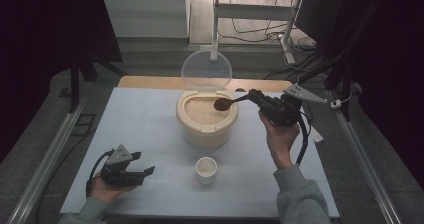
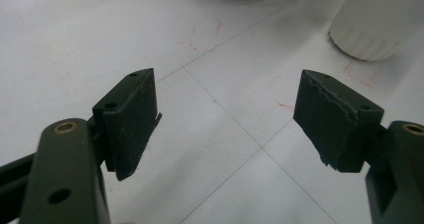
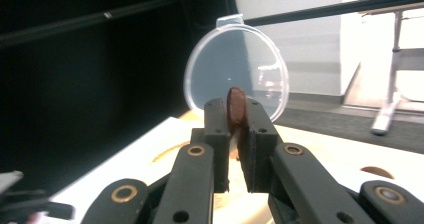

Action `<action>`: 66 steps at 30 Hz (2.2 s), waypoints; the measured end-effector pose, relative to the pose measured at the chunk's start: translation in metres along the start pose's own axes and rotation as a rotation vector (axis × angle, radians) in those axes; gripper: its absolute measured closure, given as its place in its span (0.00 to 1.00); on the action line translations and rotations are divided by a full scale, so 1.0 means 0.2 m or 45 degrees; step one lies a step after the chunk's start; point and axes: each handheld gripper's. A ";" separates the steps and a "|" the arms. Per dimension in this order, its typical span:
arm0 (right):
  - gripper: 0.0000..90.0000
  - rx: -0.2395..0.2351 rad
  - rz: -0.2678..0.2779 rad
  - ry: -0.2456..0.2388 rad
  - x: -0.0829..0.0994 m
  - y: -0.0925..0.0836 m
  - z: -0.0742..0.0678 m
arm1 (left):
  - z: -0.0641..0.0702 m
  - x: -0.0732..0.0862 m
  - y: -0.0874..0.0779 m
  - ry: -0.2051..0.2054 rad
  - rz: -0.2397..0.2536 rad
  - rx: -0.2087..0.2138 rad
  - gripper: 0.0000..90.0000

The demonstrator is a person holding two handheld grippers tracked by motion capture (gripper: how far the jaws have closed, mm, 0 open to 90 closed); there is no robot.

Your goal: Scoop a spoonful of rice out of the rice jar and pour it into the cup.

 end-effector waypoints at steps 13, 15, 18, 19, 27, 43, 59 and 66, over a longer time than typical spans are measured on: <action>0.92 0.108 -0.120 -0.139 0.01 0.11 -0.05 | 0.00 0.00 0.00 -0.001 -0.005 0.004 0.28; 0.92 0.094 -0.152 -0.095 0.02 0.13 -0.05 | 0.00 0.00 0.00 -0.001 -0.003 0.004 0.28; 0.92 0.081 -0.168 -0.050 0.04 0.15 -0.04 | 0.00 0.00 0.00 -0.001 -0.003 0.004 0.28; 0.92 0.074 -0.175 -0.010 0.05 0.15 -0.03 | 0.00 0.00 0.00 -0.001 -0.003 0.003 0.28; 0.92 0.044 -0.176 0.142 0.09 0.15 0.02 | 0.00 0.00 0.01 0.001 -0.005 0.001 0.28; 0.92 0.015 -0.193 0.427 0.15 0.16 0.09 | 0.00 0.00 0.01 0.008 -0.005 0.000 0.28; 0.92 -0.024 -0.182 0.725 0.20 0.15 0.19 | 0.00 0.00 0.01 0.013 -0.005 -0.002 0.28; 0.92 -0.040 -0.171 0.819 0.22 0.14 0.22 | 0.00 0.00 0.01 0.015 -0.005 -0.002 0.28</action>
Point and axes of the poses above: each handheld gripper's, and its own axes: y roughly forward along the jaws, x roughly out of its underside, z roughly to its right, and after that the axes turned 1 degree about -x, right-handed
